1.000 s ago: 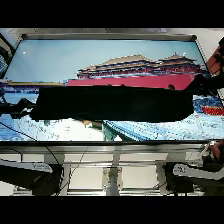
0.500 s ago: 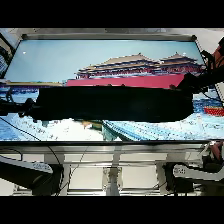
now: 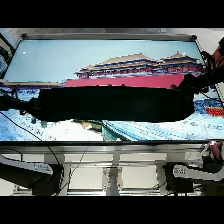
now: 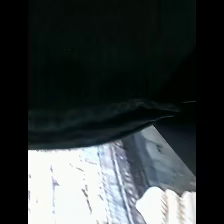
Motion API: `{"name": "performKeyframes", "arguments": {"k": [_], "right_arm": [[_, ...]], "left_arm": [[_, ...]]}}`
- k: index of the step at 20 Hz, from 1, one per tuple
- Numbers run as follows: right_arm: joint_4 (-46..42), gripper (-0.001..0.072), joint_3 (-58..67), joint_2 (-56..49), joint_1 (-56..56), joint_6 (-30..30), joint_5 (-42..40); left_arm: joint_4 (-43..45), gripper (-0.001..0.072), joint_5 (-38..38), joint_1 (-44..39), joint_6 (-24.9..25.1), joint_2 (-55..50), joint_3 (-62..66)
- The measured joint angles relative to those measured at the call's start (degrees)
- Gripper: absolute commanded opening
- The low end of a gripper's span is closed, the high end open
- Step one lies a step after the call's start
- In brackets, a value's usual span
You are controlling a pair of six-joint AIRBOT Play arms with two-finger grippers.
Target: Fold the clothes and pants, and hang the long-sleeved shirts on hangers.
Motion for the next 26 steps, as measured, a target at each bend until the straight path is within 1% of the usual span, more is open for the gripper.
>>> {"name": "performKeyframes", "arguments": {"k": [2, 4, 7, 9, 11, 14, 19, 22, 24, 26], "right_arm": [[-0.1, 0.0334, 0.0, 0.0, 0.0, 0.0, 0.5], [-0.2, 0.0335, 0.0, 0.0, 0.0, 0.0, 0.7], [-0.2, 0.0335, 0.0, 0.0, 0.0, -0.2, 0.9], [-0.2, 0.0335, 0.0, 0.0, 0.0, -0.3, 0.9], [-0.2, 0.0335, 0.0, 0.0, 0.0, -0.6, 1.0], [-0.2, 0.0335, 0.0, 0.0, 0.0, -1.4, 0.9], [-0.2, 0.0334, 0.0, 0.0, 0.0, -2.8, 0.9], [-0.2, 0.0334, -0.1, 0.0, 0.0, -4.0, 0.9], [-0.2, 0.0334, -0.4, 0.0, 0.0, -4.8, 0.9], [-0.2, 0.0334, -0.7, 0.0, 0.0, -5.5, 0.9]], "left_arm": [[3.3, 0.0021, -2.1, -0.5, -1.3, 3.3, 2.7], [6.2, 0.0021, -2.4, -1.2, -2.3, 6.9, 5.8], [7.9, 0.0021, -3.9, -3.7, -4.4, 11.6, 11.2], [8.6, 0.0021, -6.3, -6.7, -5.7, 13.4, 15.3], [8.9, 0.0022, -9.0, -10.9, -6.8, 14.3, 18.8], [9.2, 0.0022, -10.6, -18.7, -9.4, 14.8, 21.9], [9.2, 0.0022, -9.3, -33.7, -14.5, 14.4, 23.5], [8.5, 0.0022, -7.2, -41.6, -16.9, 13.3, 23.9], [5.7, 0.0022, -5.5, -45.3, -18.0, 12.2, 24.6], [0.3, 0.0022, -3.9, -47.9, -18.7, 10.5, 26.3]]}}
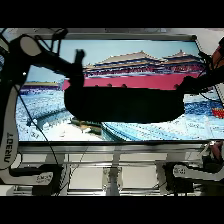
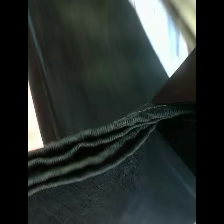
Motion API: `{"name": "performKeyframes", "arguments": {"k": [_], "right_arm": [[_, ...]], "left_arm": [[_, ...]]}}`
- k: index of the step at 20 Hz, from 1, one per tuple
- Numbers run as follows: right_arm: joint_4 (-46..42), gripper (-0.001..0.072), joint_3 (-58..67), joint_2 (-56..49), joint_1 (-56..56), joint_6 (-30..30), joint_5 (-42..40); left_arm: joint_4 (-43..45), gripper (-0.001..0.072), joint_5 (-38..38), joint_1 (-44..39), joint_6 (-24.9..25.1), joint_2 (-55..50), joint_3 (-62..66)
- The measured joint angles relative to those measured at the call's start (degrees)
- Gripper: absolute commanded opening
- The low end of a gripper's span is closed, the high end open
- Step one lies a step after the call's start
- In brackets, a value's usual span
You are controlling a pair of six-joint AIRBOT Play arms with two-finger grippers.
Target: Fold the clothes and pants, and hang the long-sleeved shirts on hangers.
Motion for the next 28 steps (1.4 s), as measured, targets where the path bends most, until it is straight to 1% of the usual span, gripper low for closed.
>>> {"name": "performKeyframes", "arguments": {"k": [3, 6, 10, 15, 18, 19, 20, 21, 22, 24, 25, 28], "right_arm": [[0.0, 0.0335, -0.4, 0.0, 0.0, -0.6, -0.2], [0.0, 0.0335, -0.6, 0.0, 0.0, -0.9, -0.6], [0.0, 0.0335, -0.7, 0.0, 0.0, -1.0, -1.1], [0.0, 0.0335, -0.7, 0.0, 0.0, -1.0, -1.0], [0.0, 0.0335, -0.7, 0.0, 0.0, -1.0, -0.9], [0.0, 0.0335, -0.7, 0.0, 0.0, -1.0, -0.8], [0.0, 0.0335, -0.7, 0.0, 0.0, -1.0, -0.6], [0.0, 0.0335, -0.7, 0.0, 0.0, -1.0, -0.4], [0.0, 0.0335, -0.7, 0.0, 0.0, -1.0, -0.4], [0.0, 0.0335, -0.7, 0.0, 0.0, -1.0, -0.2], [0.0, 0.0335, -0.7, 0.0, 0.0, -1.0, -0.1], [0.0, 0.0335, -0.7, 0.0, 0.0, -1.0, 0.0]], "left_arm": [[-7.7, 0.0022, 1.1, -2.0, -0.8, -2.3, 2.1], [-11.4, 0.0022, -0.8, -3.0, -2.5, -4.0, 3.1], [-13.6, 0.0022, -3.7, -4.9, -4.1, -6.3, 3.5], [-14.3, 0.0022, -4.3, -8.9, -4.8, -10.9, 3.6], [-14.6, 0.0024, -1.0, -11.7, -4.8, -14.5, 3.6], [-14.6, 0.0046, 0.6, -12.5, -4.8, -15.6, 3.6], [-14.6, 0.0145, 2.5, -13.3, -5.0, -16.7, 3.6], [-14.6, 0.0302, 4.5, -14.1, -5.3, -17.9, 3.6], [-14.7, 0.0423, 6.3, -14.8, -5.9, -19.1, 3.6], [-14.8, 0.0588, 8.6, -16.0, -6.8, -21.2, 3.6], [-14.8, 0.0643, 9.2, -16.5, -7.1, -22.0, 3.6], [-14.7, 0.0648, 9.2, -17.1, -7.7, -23.5, 3.6]]}}
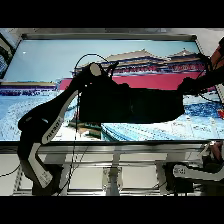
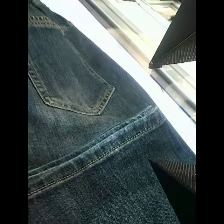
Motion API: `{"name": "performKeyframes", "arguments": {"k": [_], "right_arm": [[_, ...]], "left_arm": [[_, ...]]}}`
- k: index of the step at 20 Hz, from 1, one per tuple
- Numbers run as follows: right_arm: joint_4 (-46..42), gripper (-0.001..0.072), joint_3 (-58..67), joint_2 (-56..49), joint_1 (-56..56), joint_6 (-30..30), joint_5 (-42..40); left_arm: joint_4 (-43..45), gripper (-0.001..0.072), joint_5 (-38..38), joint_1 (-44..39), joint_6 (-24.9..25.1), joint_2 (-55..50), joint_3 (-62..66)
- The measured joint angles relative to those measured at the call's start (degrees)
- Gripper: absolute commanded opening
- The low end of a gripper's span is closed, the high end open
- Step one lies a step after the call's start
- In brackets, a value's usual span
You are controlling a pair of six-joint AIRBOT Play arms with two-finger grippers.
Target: Fold the clothes and pants, and hang the long-sleeved shirts on hangers.
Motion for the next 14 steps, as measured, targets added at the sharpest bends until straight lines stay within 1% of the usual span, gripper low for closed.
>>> {"name": "performKeyframes", "arguments": {"k": [3, 5, 7, 11, 14], "right_arm": [[0.0, 0.0335, 0.0, 0.0, 0.0, 0.0, 0.4], [0.0, 0.0335, 0.0, 0.0, 0.0, 0.0, 0.9], [0.0, 0.0335, 0.0, 0.0, 0.0, 0.0, 1.1], [0.0, 0.0335, 0.0, 0.0, 0.0, 0.0, 1.7], [0.0, 0.0335, 0.0, 0.0, 0.0, 0.0, 2.6]], "left_arm": [[1.3, 0.0648, -2.2, 1.8, 0.8, 0.0, 0.0], [4.4, 0.0648, -4.3, 4.0, 1.0, 1.4, 0.0], [10.0, 0.0648, -7.3, 6.4, 1.2, 3.7, 0.0], [25.0, 0.0647, -15.4, 11.6, 1.4, 7.8, -0.2], [30.1, 0.0648, -18.6, 15.8, 1.6, 9.7, -1.5]]}}
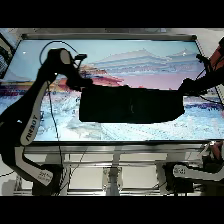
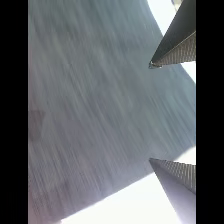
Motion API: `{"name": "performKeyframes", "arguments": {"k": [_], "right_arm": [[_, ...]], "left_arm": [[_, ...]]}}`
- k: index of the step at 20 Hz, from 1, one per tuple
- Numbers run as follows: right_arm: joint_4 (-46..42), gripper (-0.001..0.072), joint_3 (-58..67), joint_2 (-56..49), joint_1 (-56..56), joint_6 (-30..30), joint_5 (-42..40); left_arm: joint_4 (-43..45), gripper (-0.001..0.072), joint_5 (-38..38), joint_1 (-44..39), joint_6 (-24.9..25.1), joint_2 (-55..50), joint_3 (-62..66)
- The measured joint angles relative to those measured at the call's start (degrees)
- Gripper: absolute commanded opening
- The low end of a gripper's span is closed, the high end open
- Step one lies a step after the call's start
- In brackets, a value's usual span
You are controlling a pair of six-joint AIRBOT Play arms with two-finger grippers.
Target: Fold the clothes and pants, and hang the long-sleeved shirts on hangers.
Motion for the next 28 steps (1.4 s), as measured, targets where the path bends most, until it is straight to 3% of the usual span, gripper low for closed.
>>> {"name": "performKeyframes", "arguments": {"k": [5, 15, 16, 17, 18, 19, 25, 28], "right_arm": [[0.0, 0.0335, 0.0, 0.0, 0.0, 0.0, 0.5], [0.0, 0.0335, 0.0, 0.0, 0.0, 0.0, 0.9], [0.0, 0.0335, 0.0, 0.0, 0.0, 0.0, 0.9], [0.0, 0.0334, 0.0, 0.0, 0.0, 0.0, 0.9], [0.1, 0.0335, 0.0, 0.0, 0.0, 0.0, 0.9], [0.1, 0.0335, 0.0, 0.0, 0.0, 0.0, 0.9], [0.1, 0.0335, 0.0, 0.0, 0.0, 0.0, 0.6], [0.1, 0.0335, 0.0, 0.0, 0.0, 0.0, 0.5]], "left_arm": [[-2.0, 0.0648, 0.8, 7.0, 0.3, 1.1, -7.1], [-14.9, 0.0642, 17.0, 10.4, 1.1, -0.4, -21.3], [-15.5, 0.0619, 17.6, 10.3, 0.9, -1.0, -21.6], [-15.8, 0.0462, 18.1, 10.3, 0.5, -1.5, -21.7], [-16.1, 0.0158, 18.3, 10.2, 0.0, -2.0, -21.9], [-16.5, 0.0019, 18.5, 10.2, -0.2, -2.3, -22.0], [-17.4, 0.0021, 11.9, 11.2, 1.2, 0.5, -22.2], [-14.9, 0.0021, 9.2, 14.3, -0.8, 6.6, -22.2]]}}
